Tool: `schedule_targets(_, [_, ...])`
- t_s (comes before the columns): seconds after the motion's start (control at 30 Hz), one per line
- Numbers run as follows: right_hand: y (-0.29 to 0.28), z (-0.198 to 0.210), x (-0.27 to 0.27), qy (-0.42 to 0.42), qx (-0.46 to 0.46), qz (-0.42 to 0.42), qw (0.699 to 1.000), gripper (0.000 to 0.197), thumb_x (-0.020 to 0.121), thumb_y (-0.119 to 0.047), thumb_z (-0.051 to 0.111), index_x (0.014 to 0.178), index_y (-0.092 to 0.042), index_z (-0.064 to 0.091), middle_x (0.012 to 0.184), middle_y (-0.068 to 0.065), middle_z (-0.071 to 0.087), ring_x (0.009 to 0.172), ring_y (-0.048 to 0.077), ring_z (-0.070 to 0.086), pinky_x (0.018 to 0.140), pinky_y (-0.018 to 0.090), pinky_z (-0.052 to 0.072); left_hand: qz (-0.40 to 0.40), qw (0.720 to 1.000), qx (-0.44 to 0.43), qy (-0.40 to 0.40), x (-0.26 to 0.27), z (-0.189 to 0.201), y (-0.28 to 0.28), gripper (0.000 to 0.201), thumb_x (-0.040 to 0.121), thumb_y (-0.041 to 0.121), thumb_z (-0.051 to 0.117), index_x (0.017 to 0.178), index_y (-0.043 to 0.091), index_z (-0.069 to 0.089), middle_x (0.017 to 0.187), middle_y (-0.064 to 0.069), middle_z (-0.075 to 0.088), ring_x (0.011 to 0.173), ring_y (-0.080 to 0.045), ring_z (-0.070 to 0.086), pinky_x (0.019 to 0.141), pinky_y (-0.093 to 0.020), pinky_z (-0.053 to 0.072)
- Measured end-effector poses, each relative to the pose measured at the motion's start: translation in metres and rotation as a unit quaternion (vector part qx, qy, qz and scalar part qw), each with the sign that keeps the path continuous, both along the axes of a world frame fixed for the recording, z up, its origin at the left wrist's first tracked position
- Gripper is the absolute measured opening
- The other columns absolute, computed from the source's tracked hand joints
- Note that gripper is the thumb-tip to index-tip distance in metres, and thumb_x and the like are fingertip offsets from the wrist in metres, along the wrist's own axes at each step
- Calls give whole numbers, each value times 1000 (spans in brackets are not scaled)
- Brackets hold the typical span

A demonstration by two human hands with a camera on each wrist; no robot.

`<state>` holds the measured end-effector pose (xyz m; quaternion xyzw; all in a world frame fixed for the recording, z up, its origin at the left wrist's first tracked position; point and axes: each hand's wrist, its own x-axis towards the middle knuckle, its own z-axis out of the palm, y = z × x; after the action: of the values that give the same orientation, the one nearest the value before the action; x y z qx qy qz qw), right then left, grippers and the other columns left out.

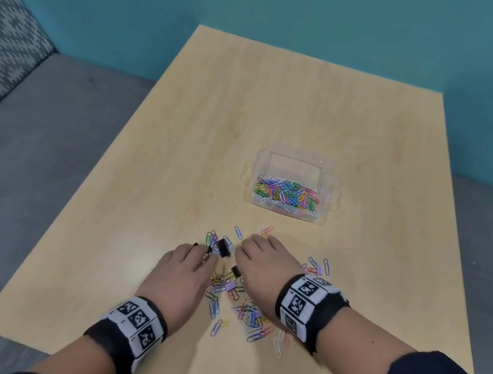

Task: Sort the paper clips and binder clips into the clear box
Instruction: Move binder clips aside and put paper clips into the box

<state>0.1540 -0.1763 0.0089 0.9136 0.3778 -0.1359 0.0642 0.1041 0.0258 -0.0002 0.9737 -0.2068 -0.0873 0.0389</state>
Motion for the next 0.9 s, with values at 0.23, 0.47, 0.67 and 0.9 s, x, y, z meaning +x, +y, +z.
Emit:
schedule_targets(0.23, [16, -1, 9, 3, -44, 13, 999, 66, 86, -25, 48, 144, -1, 27, 146, 17, 29, 135, 37, 24, 109, 52, 24, -4, 1000, 31, -4, 14, -1, -8, 57, 64, 17, 62, 120, 16, 57, 113, -8, 57, 95, -31, 48, 71, -41, 48])
schedule_targets(0.47, [3, -1, -19, -1, -57, 29, 998, 60, 85, -24, 51, 138, -3, 36, 138, 18, 37, 133, 39, 26, 111, 55, 21, -26, 999, 18, -9, 11, -14, 29, 44, 84, 28, 42, 122, 19, 59, 134, -5, 53, 121, -32, 48, 95, -42, 46])
schedule_targets(0.67, [11, 2, 2, 22, -4, 10, 1000, 58, 80, -19, 55, 135, -6, 39, 136, 12, 41, 133, 34, 30, 110, 50, 27, -23, 1000, 16, -7, 13, -12, 36, 44, 86, 31, 34, 117, 21, 63, 131, -10, 55, 120, -35, 51, 95, -44, 46])
schedule_targets(0.9, [28, 3, 8, 42, 20, 42, 998, 49, 69, -20, 71, 114, -12, 51, 122, 12, 49, 115, 33, 46, 93, 46, 43, -2, 1000, 16, -22, 11, -16, 54, 40, 82, 26, 43, 117, 23, 61, 130, -13, 53, 116, -38, 49, 93, -45, 46])
